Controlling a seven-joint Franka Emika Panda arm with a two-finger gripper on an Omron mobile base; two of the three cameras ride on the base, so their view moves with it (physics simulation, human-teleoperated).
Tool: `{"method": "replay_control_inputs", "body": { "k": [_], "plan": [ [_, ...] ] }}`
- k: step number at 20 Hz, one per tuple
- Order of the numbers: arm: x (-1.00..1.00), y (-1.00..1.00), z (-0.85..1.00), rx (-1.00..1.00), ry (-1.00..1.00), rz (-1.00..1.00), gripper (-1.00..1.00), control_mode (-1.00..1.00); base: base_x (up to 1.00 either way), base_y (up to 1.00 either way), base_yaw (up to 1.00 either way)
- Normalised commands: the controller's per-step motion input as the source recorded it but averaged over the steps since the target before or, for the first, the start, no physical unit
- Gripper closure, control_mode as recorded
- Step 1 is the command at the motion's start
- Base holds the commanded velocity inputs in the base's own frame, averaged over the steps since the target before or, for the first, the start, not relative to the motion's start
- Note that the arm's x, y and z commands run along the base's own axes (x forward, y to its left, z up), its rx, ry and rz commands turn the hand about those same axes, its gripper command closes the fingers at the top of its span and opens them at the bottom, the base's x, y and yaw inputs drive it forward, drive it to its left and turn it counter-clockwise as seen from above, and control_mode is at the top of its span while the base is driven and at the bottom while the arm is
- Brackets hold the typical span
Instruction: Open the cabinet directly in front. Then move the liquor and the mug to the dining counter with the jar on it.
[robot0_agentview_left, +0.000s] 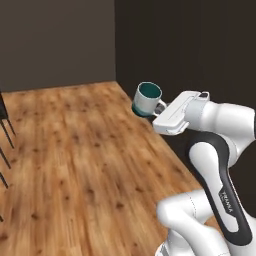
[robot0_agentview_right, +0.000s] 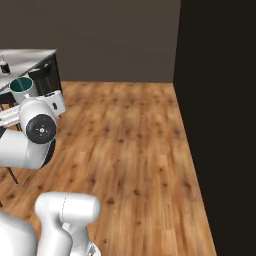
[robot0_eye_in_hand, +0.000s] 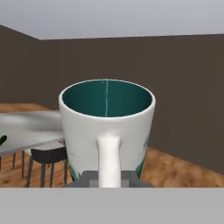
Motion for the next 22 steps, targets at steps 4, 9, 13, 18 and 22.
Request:
{"method": "replay_control_inputs", "body": {
  "k": [4, 9, 13, 18, 22],
  "plan": [
    [0.00, 0.00, 0.00, 0.00, 0.00, 0.00, 1.00, 1.00, 1.00, 0.00, 0.14],
    [0.00, 0.00, 0.00, 0.00, 0.00, 0.00, 1.00, 1.00, 1.00, 0.02, 0.17],
    [0.00, 0.00, 0.00, 0.00, 0.00, 0.00, 1.00, 1.00, 1.00, 0.02, 0.24],
    [0.00, 0.00, 0.00, 0.00, 0.00, 0.00, 1.00, 1.00, 1.00, 0.00, 0.40],
    [0.00, 0.00, 0.00, 0.00, 0.00, 0.00, 1.00, 1.00, 1.00, 0.00, 0.63]
  ]
}}
